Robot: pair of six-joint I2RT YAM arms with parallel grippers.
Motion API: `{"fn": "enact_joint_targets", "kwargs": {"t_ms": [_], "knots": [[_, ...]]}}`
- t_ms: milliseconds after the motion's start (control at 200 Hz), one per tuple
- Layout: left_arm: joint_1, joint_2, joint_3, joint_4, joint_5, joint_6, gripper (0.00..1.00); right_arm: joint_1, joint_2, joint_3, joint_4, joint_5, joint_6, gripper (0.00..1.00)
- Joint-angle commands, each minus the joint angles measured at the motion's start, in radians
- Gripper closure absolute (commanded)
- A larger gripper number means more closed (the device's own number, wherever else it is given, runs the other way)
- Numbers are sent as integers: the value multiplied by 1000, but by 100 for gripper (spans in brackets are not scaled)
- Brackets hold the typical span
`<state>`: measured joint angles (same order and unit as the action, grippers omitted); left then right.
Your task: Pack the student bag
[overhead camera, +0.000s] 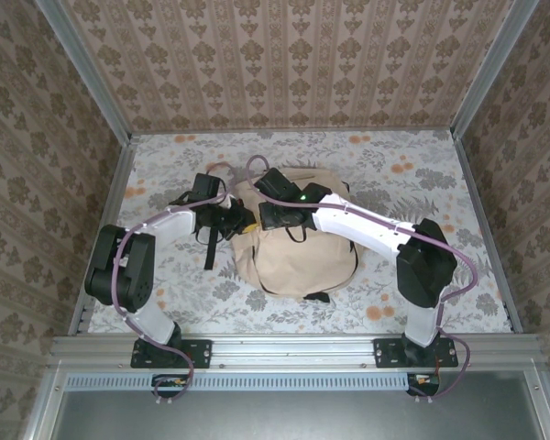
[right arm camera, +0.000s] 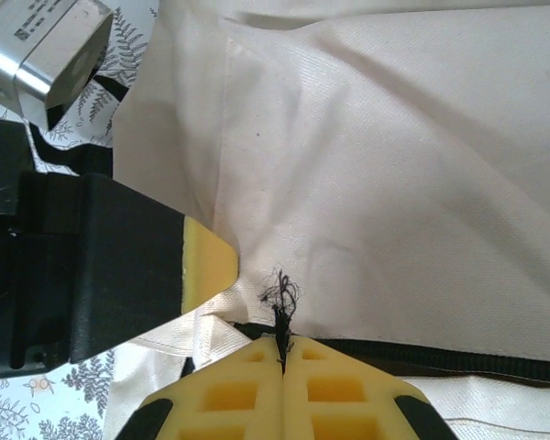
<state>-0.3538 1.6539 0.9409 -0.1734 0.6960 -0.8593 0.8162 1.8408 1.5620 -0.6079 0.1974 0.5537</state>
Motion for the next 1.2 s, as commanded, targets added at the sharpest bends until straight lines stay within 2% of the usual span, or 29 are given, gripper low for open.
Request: {"fn": "enact_joint_targets", "kwargs": {"t_ms": [0,210,485,630,890,1060,1080,1120,1195], "knots": [[-4,-54,26,-33,-41,49,100,5,-61,-12,-45,123,-1,100],[22,-93,-15,-58,-89,62,100,4,-65,-3,-121,282,-8,100],[59,-113,-45,-70,-98,73,100,-12,-45,4,-179,400,26,100],[71,-119,-49,-80,-99,85,100,-28,-39,18,-203,423,35,100],[81,-133,-52,-93,-108,99,100,-35,-31,23,-207,401,38,100],[80,-159,-59,-77,-73,100,100,-34,-41,-6,-64,180,-52,100],[81,-163,-57,-83,-73,104,95,-34,-39,-6,-54,157,-60,100],[81,-172,-57,-91,-67,106,79,-33,-36,-6,-42,127,-65,100],[81,-188,-67,-90,-31,100,62,-33,-35,-8,-30,103,-67,100]]}}
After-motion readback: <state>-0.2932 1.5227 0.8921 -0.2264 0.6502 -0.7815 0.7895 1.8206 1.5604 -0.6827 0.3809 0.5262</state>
